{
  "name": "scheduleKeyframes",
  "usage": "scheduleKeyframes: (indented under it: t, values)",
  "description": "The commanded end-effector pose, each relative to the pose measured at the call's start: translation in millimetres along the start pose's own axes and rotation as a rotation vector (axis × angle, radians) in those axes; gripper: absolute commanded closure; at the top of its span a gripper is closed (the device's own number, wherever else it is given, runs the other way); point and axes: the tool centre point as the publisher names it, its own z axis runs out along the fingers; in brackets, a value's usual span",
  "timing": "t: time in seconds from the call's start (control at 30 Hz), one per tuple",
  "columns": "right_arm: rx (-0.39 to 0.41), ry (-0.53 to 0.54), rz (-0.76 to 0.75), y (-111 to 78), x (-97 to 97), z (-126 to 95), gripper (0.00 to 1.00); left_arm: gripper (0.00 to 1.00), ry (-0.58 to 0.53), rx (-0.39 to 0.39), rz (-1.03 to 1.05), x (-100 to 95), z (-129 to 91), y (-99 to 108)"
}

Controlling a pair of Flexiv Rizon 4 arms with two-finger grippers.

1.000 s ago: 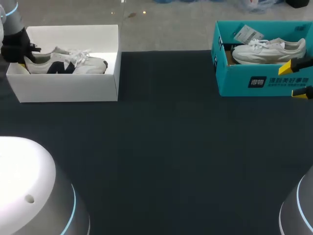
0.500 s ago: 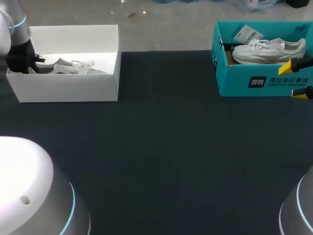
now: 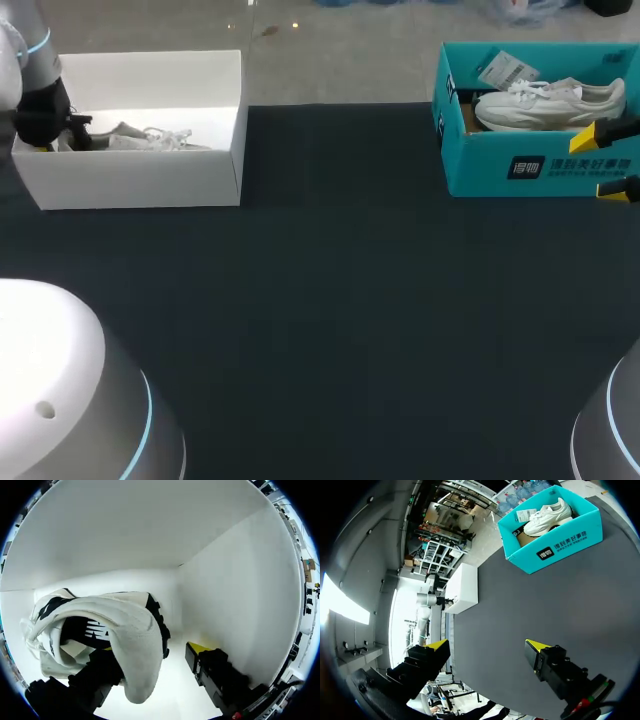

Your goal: Take the shoe out of the shoebox, open the shoe tongue, remove and reinsert the insole, then place the shoe into the shoebox

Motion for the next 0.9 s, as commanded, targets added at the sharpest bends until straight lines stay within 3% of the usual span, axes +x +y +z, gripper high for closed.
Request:
scheduleKeyframes:
  t: [0.03, 0.17, 0.47, 0.7, 0.9]
  values:
    - [-0.001, -0.002, 0.001, -0.4, 0.2, 1, 0.00, 0.00, 0.000, -0.011, -0.004, -2.4, -28, 6]
    - [-0.001, -0.002, 0.001, -0.4, 0.2, 1, 0.00, 0.00, -0.014, -0.046, 0.001, -7.9, -53, 12]
    - [-0.001, -0.002, 0.001, -0.4, 0.2, 1, 0.00, 0.00, 0.034, -0.047, -0.037, -20.5, -113, 15]
    - [-0.001, -0.002, 0.001, -0.4, 0.2, 1, 0.00, 0.00, 0.081, -0.054, -0.072, -19.6, -153, 18]
    - [-0.038, -0.141, -0.072, 46.4, -6.8, 24, 0.00, 0.00, 0.106, -0.027, -0.090, -15.7, -165, 21]
